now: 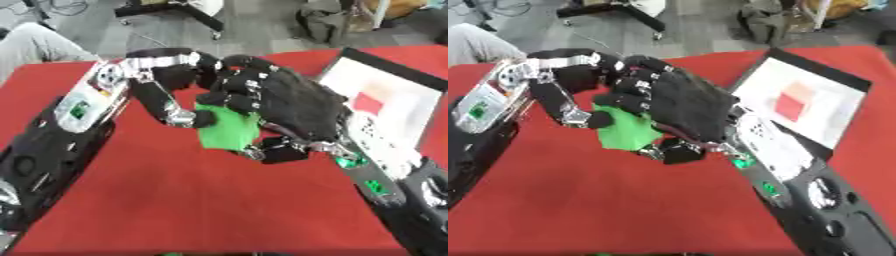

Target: Pick up the objects with one hand, pass them to the other hand, and then place them into the box on the other side of the table.

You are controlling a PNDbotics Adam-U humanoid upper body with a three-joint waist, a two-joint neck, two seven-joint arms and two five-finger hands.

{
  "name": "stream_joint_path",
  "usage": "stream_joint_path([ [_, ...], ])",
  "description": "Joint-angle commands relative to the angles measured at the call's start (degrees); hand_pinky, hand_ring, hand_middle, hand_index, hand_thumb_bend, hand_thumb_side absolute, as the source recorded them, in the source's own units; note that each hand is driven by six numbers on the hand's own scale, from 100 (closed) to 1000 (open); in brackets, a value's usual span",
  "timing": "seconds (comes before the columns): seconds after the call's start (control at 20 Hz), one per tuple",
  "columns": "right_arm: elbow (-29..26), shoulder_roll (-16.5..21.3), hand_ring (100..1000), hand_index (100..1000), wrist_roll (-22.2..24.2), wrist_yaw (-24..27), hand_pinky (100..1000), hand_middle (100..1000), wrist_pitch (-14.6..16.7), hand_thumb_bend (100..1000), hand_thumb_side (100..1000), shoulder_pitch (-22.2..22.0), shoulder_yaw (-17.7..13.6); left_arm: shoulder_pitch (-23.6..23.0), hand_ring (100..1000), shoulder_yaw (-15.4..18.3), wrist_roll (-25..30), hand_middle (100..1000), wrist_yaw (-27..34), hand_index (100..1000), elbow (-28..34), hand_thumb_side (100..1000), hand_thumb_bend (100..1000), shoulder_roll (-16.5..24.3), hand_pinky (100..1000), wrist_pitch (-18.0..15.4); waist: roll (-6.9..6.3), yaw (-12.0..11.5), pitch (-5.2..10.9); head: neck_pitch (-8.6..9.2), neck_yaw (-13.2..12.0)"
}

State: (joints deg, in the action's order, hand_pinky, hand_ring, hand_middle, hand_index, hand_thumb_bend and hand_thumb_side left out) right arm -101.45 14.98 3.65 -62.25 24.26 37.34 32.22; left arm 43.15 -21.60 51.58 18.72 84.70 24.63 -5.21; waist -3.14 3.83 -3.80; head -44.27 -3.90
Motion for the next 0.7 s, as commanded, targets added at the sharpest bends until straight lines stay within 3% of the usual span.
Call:
stream_joint_path([
  [0.05, 2.19, 1.68, 660, 496, -1.04, -1.28, 844, 338, -0.27, 100, 225, 0.61, -1.8, 0.38, 501, 1.76, 0.39, 497, 1.45, 704, 1.84, 404, 217, 0.58, 715, 0.21, 0.07, -0.11, 0.85, 0.15, 0.32],
  [0.4, 3.33, 1.38, 667, 480, -1.1, -1.61, 851, 349, 1.1, 100, 241, 0.88, -0.87, -0.62, 535, 5.01, 0.39, 534, 2.03, 752, 0.7, 674, 522, -1.37, 737, -0.14, 0.17, -0.23, 0.79, 0.15, 1.31],
  [0.7, 3.91, 1.14, 664, 479, -0.98, -1.2, 851, 352, 2.21, 100, 245, 0.9, -0.03, -1.81, 546, 11.01, 0.39, 545, 3.02, 764, -0.66, 725, 576, -3.48, 742, 0.11, 0.34, -0.58, 0.74, 0.15, 3.3],
])
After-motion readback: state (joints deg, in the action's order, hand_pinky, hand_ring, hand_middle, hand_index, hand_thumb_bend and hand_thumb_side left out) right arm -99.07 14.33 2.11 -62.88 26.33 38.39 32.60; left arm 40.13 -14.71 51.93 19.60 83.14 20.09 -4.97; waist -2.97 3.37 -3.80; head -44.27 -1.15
